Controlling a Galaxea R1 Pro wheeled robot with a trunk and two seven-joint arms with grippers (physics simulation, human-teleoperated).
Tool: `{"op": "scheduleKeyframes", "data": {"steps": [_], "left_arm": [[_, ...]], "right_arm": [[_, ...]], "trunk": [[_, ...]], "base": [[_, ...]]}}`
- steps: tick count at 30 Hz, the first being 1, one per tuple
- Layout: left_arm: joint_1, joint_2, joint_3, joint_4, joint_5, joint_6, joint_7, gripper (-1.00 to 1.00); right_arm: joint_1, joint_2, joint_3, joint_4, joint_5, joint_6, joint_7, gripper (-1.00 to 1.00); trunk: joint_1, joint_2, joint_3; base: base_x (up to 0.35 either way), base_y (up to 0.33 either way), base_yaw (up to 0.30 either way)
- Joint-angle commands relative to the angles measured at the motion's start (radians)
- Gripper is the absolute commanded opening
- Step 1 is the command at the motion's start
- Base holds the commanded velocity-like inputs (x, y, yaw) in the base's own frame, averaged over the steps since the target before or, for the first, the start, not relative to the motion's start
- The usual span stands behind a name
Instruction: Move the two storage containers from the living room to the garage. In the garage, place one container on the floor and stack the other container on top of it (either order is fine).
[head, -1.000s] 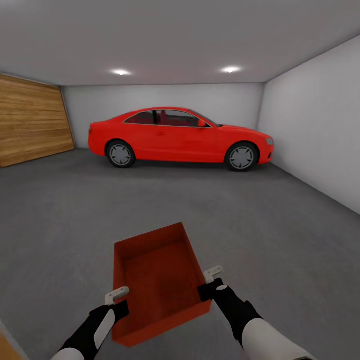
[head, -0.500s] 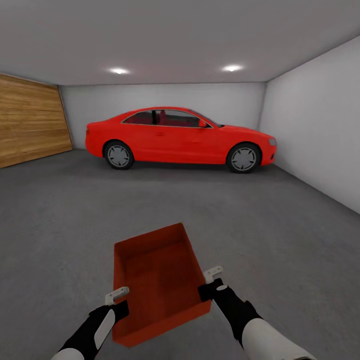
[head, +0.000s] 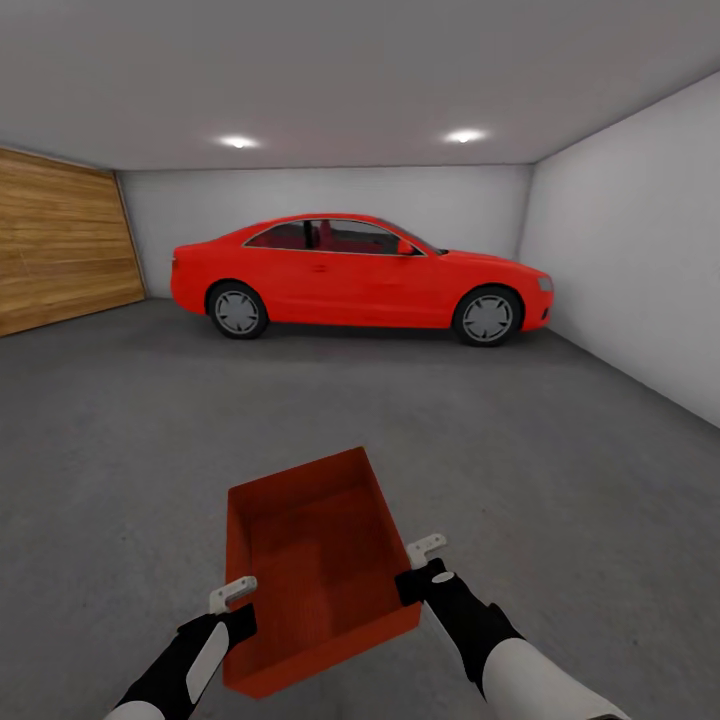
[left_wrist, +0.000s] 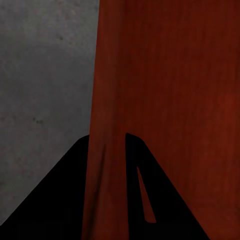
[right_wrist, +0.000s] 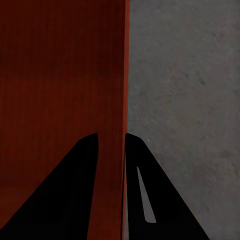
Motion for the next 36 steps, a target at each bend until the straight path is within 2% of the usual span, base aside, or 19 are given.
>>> {"op": "scheduleKeyframes", "data": {"steps": [1, 11, 12, 36], "left_arm": [[0.000, -0.001, 0.002, -0.002, 0.015, 0.005, 0.009, -1.00], [-0.001, -0.001, 0.002, -0.002, 0.015, 0.005, 0.008, -1.00], [-0.001, -0.001, 0.002, -0.002, 0.015, 0.005, 0.008, -1.00], [-0.001, 0.000, 0.002, -0.003, 0.015, 0.005, 0.008, -1.00]], "right_arm": [[0.000, 0.000, 0.009, -0.003, 0.005, 0.008, 0.003, -1.00], [0.000, 0.000, 0.008, -0.003, 0.006, 0.008, 0.003, -1.00], [0.000, 0.000, 0.017, -0.003, -0.015, 0.008, 0.003, -1.00], [0.000, 0.000, 0.017, -0.003, -0.015, 0.007, 0.003, -1.00]], "trunk": [[0.000, 0.000, -0.001], [0.000, 0.000, -0.001], [0.000, 0.000, -0.001], [0.000, 0.000, 0.017]], "base": [[0.000, 0.000, 0.000], [0.000, 0.000, -0.021], [0.000, 0.000, -0.193], [0.000, 0.000, -0.271]]}}
